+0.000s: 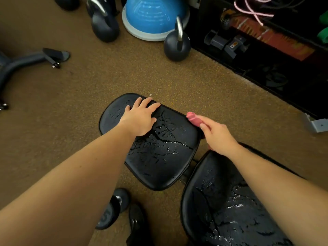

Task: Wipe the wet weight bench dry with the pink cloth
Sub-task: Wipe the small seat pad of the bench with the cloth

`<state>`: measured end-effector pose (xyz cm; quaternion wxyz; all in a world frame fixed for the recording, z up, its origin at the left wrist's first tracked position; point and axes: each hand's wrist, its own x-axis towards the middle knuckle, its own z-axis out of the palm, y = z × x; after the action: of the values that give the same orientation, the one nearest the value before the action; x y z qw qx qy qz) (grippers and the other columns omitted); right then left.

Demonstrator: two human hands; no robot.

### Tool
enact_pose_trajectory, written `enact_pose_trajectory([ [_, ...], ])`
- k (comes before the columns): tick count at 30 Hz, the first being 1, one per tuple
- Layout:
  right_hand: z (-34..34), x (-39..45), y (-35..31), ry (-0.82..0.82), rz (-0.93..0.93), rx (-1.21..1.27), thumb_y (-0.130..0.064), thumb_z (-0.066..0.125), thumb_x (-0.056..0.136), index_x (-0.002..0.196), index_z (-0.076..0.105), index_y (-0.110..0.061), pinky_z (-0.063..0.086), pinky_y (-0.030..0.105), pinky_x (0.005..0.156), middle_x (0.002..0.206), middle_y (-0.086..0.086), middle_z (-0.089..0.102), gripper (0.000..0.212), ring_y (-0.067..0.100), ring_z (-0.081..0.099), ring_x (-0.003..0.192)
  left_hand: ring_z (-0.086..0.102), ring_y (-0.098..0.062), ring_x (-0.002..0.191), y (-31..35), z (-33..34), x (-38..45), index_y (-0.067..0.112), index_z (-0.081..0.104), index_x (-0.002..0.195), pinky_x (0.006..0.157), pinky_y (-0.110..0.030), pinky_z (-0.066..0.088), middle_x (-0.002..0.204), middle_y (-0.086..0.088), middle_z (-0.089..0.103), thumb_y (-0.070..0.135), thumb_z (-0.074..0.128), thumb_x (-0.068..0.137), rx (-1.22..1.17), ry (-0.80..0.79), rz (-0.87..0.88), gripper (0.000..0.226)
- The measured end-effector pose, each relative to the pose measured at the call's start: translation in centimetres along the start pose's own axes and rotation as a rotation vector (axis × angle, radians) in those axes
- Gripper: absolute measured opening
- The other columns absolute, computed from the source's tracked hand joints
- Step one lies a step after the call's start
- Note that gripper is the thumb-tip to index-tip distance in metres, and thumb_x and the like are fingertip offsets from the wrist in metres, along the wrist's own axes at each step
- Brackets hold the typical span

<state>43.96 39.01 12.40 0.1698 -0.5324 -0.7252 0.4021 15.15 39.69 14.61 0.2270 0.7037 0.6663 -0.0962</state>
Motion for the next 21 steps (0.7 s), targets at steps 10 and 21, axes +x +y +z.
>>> enact_pose_trajectory([
  [10,4.6,5.2,-4.9,-0.141,-0.017,-0.416,-0.046,0.029,0.108,0.158,0.025,-0.041,0.030,0.039,0.114,0.161,-0.018,0.031,0.050,0.018,0.029,0.142,-0.002,-0.027,0.154,0.0,0.6,-0.3,0.040,0.018,0.157,0.120,-0.062,0.010,0.167,0.005,0.006,0.041,0.041,0.104,-0.045,0.064,0.003,0.058],
  [21,4.6,2.2,-1.1,0.019,-0.006,-0.261,-0.035,0.044,0.106,0.149,0.043,-0.044,0.028,0.030,0.112,0.151,-0.012,0.045,0.044,0.022,0.042,0.130,-0.004,-0.027,0.154,-0.5,0.5,-0.3,0.042,0.014,0.157,0.120,-0.060,0.008,0.168,0.006,0.003,0.043,0.037,0.105,-0.052,0.058,0.014,0.057],
])
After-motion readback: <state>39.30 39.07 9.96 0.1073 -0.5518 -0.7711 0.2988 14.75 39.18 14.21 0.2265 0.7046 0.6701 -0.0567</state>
